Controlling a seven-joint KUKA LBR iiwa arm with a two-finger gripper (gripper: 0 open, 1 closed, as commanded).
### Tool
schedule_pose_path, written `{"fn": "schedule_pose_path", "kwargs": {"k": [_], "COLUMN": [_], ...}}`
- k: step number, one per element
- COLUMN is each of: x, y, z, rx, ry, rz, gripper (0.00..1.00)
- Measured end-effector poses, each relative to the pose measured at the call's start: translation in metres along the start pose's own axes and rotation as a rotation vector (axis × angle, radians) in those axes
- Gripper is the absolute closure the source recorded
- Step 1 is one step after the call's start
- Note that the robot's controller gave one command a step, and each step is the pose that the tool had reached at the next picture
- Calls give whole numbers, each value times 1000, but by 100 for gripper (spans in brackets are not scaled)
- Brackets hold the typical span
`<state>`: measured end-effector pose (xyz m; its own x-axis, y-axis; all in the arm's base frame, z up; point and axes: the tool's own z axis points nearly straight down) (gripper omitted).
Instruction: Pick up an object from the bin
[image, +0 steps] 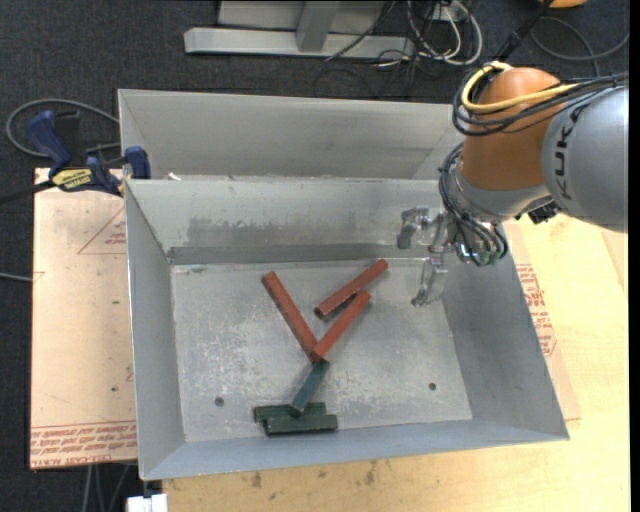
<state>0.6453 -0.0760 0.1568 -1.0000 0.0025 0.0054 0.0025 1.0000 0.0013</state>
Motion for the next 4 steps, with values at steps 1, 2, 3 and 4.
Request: {"fn": "schedule_pose_path", "kwargs": {"k": [1,2,3,4], "x": [-10,-3,-9,-11], "y": [58,67,65,74], "z": [89,55,49,88], "rx": [-1,3,3,2], "ry": [-4,-11,-9,-5], "rz": [-422,-636,-712,-891], "gripper": [0,0,0,0]}}
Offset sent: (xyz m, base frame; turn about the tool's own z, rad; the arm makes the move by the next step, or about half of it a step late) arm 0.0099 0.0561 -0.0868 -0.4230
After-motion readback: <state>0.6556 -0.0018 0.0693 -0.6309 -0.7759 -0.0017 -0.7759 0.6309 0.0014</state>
